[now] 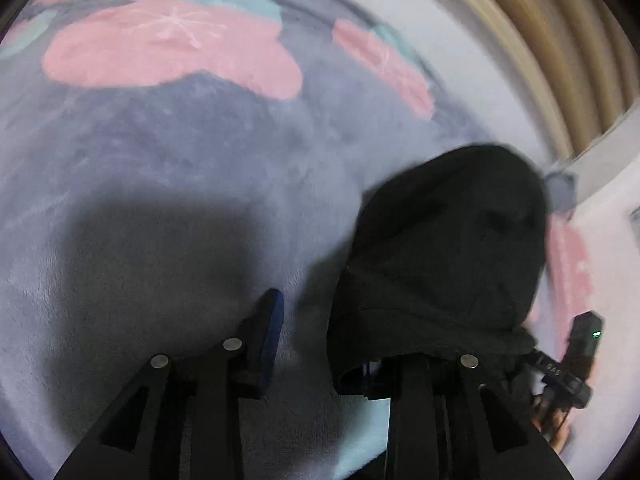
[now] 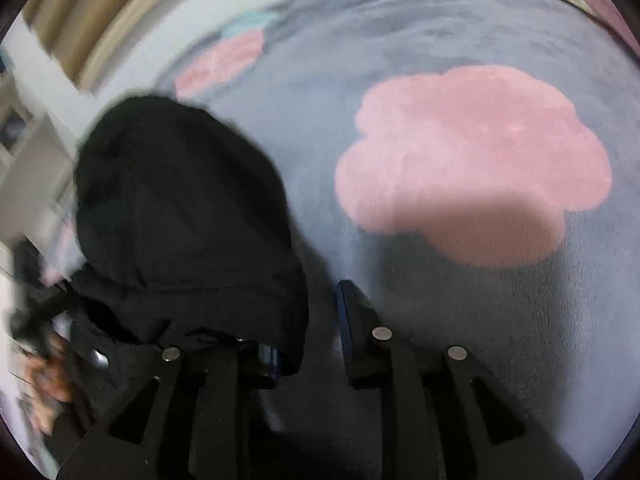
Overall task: Fold large clothes
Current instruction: 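Grasp the hood with both grippers and lift it off the bed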
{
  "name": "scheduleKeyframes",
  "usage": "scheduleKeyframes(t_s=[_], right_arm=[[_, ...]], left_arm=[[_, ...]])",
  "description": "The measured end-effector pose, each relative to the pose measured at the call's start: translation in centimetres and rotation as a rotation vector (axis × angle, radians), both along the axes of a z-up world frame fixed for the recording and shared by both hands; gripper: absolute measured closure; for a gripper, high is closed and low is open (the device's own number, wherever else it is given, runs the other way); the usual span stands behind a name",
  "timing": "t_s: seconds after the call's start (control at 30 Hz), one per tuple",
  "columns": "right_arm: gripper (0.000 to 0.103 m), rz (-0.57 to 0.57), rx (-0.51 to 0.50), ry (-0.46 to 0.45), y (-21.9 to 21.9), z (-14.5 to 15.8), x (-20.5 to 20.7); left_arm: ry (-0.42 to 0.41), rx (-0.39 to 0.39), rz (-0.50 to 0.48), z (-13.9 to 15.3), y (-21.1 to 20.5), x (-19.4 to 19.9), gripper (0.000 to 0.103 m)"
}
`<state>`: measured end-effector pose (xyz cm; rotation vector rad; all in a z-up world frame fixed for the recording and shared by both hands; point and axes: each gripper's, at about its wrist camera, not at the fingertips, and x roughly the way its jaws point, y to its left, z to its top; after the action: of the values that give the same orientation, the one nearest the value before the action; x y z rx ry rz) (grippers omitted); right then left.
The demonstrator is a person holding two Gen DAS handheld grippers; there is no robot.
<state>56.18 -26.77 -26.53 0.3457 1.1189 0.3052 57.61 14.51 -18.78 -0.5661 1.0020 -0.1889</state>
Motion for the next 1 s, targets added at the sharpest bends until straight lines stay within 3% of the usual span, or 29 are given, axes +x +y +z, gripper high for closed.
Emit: scheduleKeyframes(t_s=[0.07,0.13,0.23,0.3,0.37,0.43,0.5,0.57,0.67,0.73,0.8,0.87,1.0], right_arm=[[0.076,0.004,0.015,-0.008,-0.2,0.0,-0.1],[0.075,-0.001,0.011,-0.008,-0.4,0.3,-0.2],[0.068,0.004,-0.036,-0.011,-0.4,2.7,-1.2],[0.066,0.051,-0.060,-0.084,-0.5,6.2,-2.9],[0.040,0.056,-0.097,-0.174,-0.4,9.6,-4.3],[0.030,0.041,-0.103,-0.287,-0.1,13.0,-5.1],[0.030,0.048,-0.110,-0.366,1.2,15.7,-4.8],[0.030,0.083,-0.144,-0.375,3.9,16.6,-3.0],[0.030,0.127,-0.195,-0.348,7.3,14.0,-0.3],[0.031,0.164,-0.190,-0.277,8.2,10.5,1.2],[0.040,0.198,-0.212,-0.166,8.7,5.4,2.4],[0.042,0.214,-0.214,-0.111,8.3,1.5,2.4],[0.043,0.182,-0.198,-0.155,7.6,1.9,1.7]], left_arm=[[-0.020,-0.017,-0.013,0.7,0.3,-0.4,0.063],[-0.008,0.016,-0.031,1.3,0.0,-0.7,0.062],[-0.033,0.153,-0.126,4.8,-0.8,-2.2,0.062],[-0.131,0.222,-0.150,8.5,-0.8,-4.2,0.059],[-0.216,0.214,-0.129,11.4,-0.7,-5.0,0.037],[-0.294,0.155,-0.085,14.0,-0.8,-4.9,0.032],[-0.305,0.132,-0.093,15.2,-2.5,-3.2,0.032],[-0.297,0.189,-0.096,14.6,-4.2,-1.7,0.032],[-0.226,0.168,-0.106,10.1,-5.6,0.5,0.032],[-0.104,0.168,-0.114,5.1,-5.9,2.0,0.032],[-0.002,0.170,-0.122,1.3,-5.8,2.9,0.032],[-0.030,0.157,-0.149,2.1,-5.5,2.7,0.032],[-0.070,0.197,-0.163,2.5,-5.6,2.0,0.032]])
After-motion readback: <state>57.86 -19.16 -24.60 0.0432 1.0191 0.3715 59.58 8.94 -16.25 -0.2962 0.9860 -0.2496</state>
